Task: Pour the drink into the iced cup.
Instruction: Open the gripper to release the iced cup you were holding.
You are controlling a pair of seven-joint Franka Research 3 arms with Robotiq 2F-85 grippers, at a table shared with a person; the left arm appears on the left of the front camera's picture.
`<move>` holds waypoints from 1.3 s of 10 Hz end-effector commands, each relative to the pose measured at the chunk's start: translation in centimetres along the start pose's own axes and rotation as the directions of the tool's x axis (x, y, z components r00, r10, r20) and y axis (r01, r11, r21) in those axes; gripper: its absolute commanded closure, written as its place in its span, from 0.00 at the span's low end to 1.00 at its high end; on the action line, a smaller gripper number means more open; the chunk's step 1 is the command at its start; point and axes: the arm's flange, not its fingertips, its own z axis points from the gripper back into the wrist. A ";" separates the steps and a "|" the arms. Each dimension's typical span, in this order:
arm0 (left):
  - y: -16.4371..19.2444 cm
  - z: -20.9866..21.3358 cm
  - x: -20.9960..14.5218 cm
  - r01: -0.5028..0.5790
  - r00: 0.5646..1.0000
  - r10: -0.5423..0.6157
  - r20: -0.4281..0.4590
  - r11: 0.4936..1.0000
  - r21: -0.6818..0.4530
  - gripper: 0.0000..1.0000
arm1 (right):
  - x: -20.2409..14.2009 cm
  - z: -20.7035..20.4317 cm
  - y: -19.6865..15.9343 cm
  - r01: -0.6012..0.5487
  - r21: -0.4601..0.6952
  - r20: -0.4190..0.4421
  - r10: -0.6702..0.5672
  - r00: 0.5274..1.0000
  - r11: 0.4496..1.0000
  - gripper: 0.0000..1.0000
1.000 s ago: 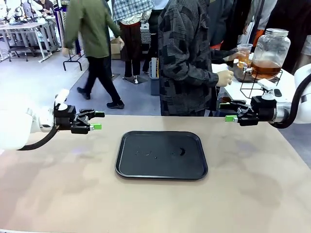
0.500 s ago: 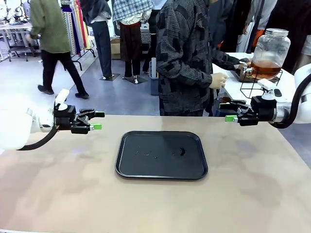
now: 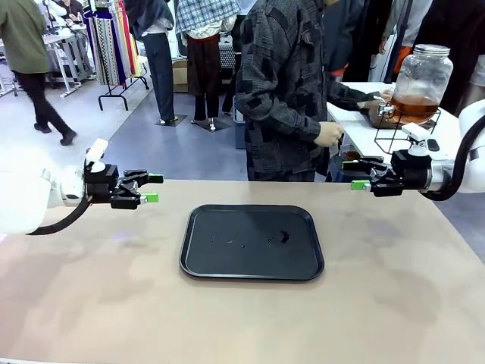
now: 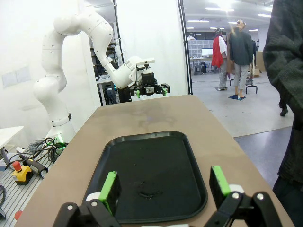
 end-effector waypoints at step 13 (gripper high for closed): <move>0.0 0.0 0.2 0.001 1.000 -0.001 0.004 1.000 0.003 0.00 | 0.2 0.1 0.1 0.006 0.002 0.009 -0.006 1.000 1.000 0.00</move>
